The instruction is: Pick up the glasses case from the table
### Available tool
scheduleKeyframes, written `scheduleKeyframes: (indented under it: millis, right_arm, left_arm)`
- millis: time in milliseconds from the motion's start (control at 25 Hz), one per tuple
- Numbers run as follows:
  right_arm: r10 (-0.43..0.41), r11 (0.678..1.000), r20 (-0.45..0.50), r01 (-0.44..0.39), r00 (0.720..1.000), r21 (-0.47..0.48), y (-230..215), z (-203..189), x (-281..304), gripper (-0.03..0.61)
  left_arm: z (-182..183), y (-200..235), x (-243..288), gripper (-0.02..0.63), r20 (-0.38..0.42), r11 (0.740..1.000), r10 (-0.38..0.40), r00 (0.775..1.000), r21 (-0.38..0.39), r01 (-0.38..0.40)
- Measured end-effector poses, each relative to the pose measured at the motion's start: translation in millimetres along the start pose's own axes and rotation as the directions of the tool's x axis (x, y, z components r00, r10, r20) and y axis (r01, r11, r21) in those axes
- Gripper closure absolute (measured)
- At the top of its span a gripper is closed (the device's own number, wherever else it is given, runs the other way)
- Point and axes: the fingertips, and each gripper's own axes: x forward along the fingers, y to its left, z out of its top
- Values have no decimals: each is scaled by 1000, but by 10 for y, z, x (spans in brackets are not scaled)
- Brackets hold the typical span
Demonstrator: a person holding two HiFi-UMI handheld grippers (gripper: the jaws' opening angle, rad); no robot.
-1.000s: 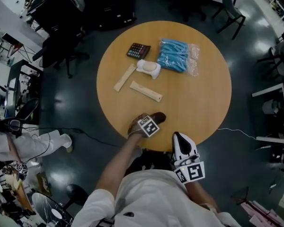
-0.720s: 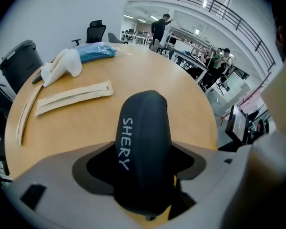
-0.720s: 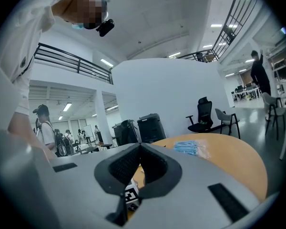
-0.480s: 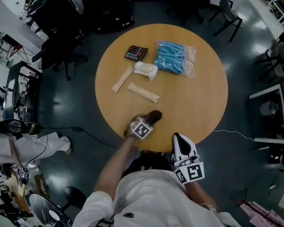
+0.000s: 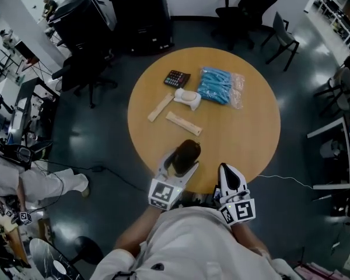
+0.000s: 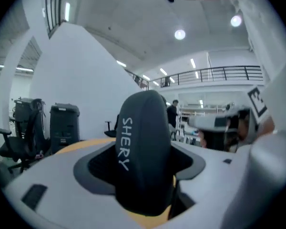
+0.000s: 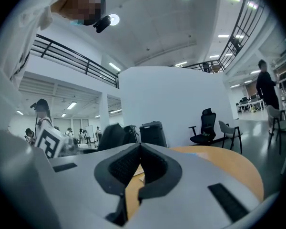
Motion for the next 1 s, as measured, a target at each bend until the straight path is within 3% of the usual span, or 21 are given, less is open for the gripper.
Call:
scheduleKeyframes:
  millis: [80,160,320,520,760,1000]
  right_arm:
    - [4,1000,6,-4,1000,-14,15,36,-10,563]
    - [5,1000,16,-4,1000,-21,31,72,-29,563]
    - [12,999,12,-12,1000,-32,77,44,0,563]
    - [29,998,-10,-29,1000,-52,119,-7,64,563]
    - [-7,998,-20,5,1000,-62,55,-24,178,563]
    - [-23,998,-16,22,1000,-65,42,8,262,563]
  left_arm:
    - [400,-80,-181,282,141,999,45,989,-4,-45]
    - [465,-143,-271,282,194,995,90,977,21,-96]
    - [103,-226,-278,282,131,991,126,983,-66,-118]
    - [163,-221,-271,282,143,990,135,981,-55,-128]
    - [194,-69,-216,282,162,988,152,975,-25,-150]
    - [234,-4,-208,282,162,987,156,974,-52,-149]
